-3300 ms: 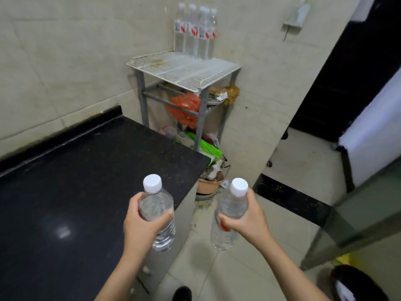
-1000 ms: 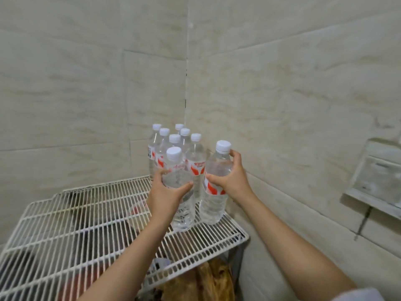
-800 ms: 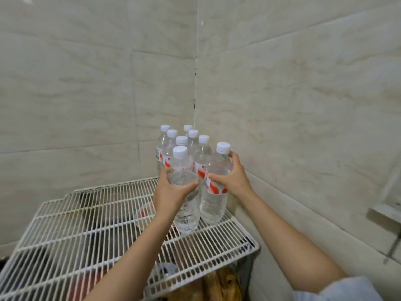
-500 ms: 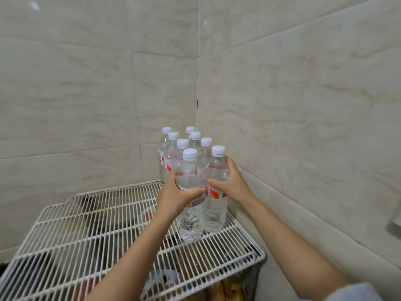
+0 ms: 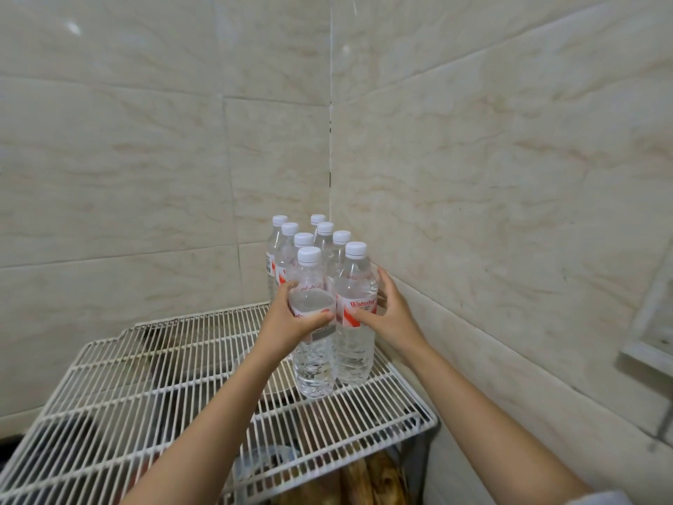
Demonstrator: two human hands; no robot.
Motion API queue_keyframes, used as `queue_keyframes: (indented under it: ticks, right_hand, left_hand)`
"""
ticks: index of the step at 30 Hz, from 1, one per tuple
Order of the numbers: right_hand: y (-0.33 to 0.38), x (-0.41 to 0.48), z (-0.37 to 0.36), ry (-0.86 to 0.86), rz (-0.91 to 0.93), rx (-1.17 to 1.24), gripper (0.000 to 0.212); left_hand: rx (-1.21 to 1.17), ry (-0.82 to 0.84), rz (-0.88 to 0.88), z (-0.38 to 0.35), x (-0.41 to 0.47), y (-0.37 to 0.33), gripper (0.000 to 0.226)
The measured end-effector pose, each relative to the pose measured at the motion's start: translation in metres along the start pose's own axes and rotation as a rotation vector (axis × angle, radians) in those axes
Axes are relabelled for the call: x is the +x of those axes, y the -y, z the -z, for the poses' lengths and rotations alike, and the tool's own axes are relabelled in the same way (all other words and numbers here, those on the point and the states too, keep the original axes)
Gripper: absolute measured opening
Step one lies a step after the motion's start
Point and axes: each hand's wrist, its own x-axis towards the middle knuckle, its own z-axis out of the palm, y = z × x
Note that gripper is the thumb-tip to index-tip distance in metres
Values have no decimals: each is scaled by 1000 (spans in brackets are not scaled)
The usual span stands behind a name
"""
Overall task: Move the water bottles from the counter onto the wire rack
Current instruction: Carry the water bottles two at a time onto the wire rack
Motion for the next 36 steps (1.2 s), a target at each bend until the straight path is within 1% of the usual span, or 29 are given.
queue_keyframes:
  ticks: [2,6,8,11,14,18,22,24,26,27,28,32,35,36]
  right_hand:
    - [3,-15,2,-44,-42,-32,89]
    - [4,-46,1,-91,-9,-138,69]
    - [0,-62,-5,-107,44,-173,64]
    - [-10,-80,-19,-89,161,-236,61]
    - [-17,-102,-36,34,226,-320,60]
    - [-18,-122,-70,211,332,-322,57]
    - [-8,-141,-110,350,416,-253,56]
    - [-3,-157,-129,429,455,-259,54]
    - [2,-171,-147,464,520,-259,54]
    - [6,-177,-155,488,537,-251,56]
    - [12,-182,-161,521,539,-242,59]
    - [31,-205,-183,671,535,-231,57]
    - [45,-236,-205,718,569,-257,63]
    - [50,-250,-213,749,571,-259,60]
  left_hand:
    - [-7,-1,27,1,-4,2,83]
    - [101,40,113,3,-22,9,78]
    - [142,35,166,5,-37,17,79]
    - [185,-20,197,14,-66,27,74]
    - [248,-119,213,35,-103,34,66]
    - [321,-311,255,79,-158,44,57]
    - [382,-577,280,119,-215,50,40]
    - [407,-697,276,135,-243,50,34]
    - [414,-774,292,149,-268,53,33]
    - [401,-804,320,156,-280,55,34]
    - [376,-829,357,164,-293,58,36]
    - [315,-904,533,181,-355,72,40]
    - [309,-1008,580,195,-411,68,40]
    - [306,-1040,588,201,-433,64,40]
